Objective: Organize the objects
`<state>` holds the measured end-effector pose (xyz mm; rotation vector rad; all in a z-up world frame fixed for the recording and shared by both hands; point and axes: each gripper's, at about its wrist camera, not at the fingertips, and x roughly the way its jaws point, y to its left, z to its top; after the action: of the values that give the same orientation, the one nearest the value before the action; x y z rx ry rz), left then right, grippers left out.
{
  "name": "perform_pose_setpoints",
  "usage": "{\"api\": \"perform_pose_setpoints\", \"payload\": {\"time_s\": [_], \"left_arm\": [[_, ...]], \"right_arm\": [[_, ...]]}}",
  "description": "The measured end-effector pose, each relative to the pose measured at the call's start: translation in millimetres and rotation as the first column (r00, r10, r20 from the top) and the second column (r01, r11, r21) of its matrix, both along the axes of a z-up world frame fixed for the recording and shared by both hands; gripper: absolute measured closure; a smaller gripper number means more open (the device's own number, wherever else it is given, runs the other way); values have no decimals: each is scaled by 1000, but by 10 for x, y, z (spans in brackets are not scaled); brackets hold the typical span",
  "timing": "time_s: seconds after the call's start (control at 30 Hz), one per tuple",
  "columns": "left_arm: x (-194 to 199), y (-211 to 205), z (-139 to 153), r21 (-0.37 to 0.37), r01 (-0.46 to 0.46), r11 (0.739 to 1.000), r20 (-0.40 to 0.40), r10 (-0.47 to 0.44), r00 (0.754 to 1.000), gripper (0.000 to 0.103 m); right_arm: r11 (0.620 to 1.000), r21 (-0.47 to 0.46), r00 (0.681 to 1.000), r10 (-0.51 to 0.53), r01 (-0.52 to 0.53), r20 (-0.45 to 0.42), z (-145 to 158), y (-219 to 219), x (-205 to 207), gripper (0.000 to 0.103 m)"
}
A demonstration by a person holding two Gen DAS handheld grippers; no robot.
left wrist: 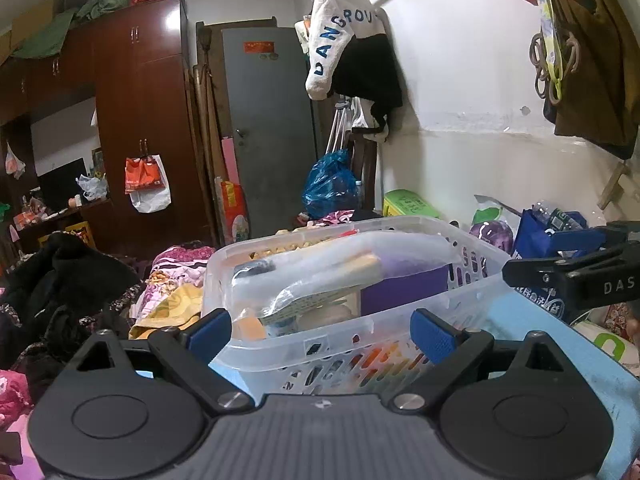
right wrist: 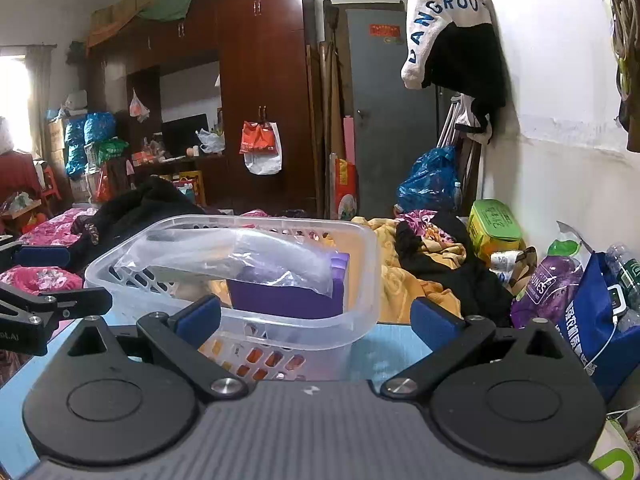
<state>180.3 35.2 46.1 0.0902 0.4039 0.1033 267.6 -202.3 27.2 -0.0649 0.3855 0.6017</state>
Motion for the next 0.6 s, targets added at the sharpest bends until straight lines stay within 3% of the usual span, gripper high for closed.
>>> {"api": "perform_pose_setpoints", "payload": {"time_s": [0.6], "left_arm": [[21, 42, -94, -25, 6, 1000, -17, -6, 1000, 5]], "right_arm": [[1000, 0, 1000, -11, 11, -3, -69, -17, -28, 0]]}}
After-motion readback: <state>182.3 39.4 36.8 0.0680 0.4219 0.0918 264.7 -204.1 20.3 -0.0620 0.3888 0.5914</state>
